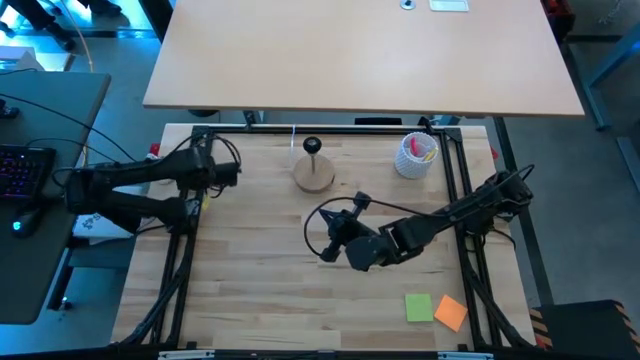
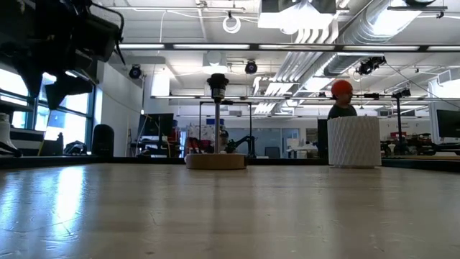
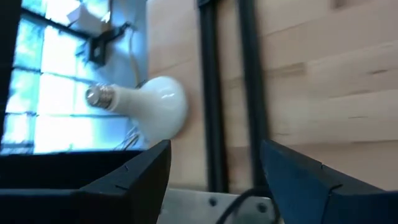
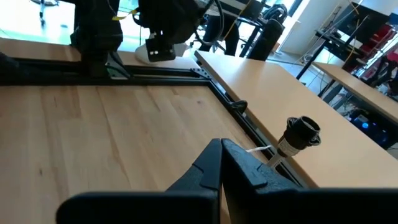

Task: Screw lightbulb
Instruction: Remove the lightbulb from the brown lamp

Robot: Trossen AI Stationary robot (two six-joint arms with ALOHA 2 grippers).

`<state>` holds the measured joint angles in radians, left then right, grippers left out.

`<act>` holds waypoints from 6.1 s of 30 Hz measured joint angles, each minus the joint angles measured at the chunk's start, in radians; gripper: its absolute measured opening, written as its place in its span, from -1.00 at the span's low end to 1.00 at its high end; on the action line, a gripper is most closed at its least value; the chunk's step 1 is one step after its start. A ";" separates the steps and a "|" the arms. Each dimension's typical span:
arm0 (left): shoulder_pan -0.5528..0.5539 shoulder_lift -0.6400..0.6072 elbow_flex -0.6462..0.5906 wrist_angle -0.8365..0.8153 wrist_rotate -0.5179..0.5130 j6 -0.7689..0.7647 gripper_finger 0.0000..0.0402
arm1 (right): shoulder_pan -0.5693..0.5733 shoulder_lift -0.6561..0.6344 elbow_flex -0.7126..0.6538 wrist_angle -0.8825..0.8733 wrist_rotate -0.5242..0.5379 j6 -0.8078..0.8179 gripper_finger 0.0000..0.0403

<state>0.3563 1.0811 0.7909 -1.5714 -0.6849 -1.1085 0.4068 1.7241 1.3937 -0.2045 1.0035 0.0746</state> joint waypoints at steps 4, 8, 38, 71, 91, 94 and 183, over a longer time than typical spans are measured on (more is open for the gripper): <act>0.095 0.000 -0.025 0.000 -0.015 0.035 0.21 | 0.002 0.000 0.000 -0.036 0.001 0.021 -1.00; 0.135 -0.010 -0.025 0.002 -0.025 0.032 0.21 | 0.002 0.000 0.000 -0.117 0.001 0.085 -1.00; 0.173 -0.119 -0.133 0.003 -0.305 -1.072 0.21 | -0.027 -0.142 -0.001 -0.728 0.181 0.366 -1.00; 0.660 -0.139 -0.173 0.181 -0.287 -0.663 0.20 | -0.009 -0.142 -0.002 -0.808 0.129 0.449 -1.00; 0.847 -0.175 -0.172 0.313 -0.183 -0.253 0.20 | 0.000 -0.142 -0.002 -0.808 0.149 0.446 -1.00; 0.847 -0.187 -0.172 0.310 -0.169 -0.247 0.20 | 0.000 -0.142 -0.002 -0.808 0.150 0.444 -1.00; 1.149 -0.242 -0.355 0.886 -0.068 0.517 0.46 | 0.060 -0.141 -0.002 -0.763 0.218 0.438 -1.00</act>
<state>1.5051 0.8391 0.4355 -0.6853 -0.7532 -0.5919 0.4667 1.5829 1.3922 -0.9672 1.2215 0.5121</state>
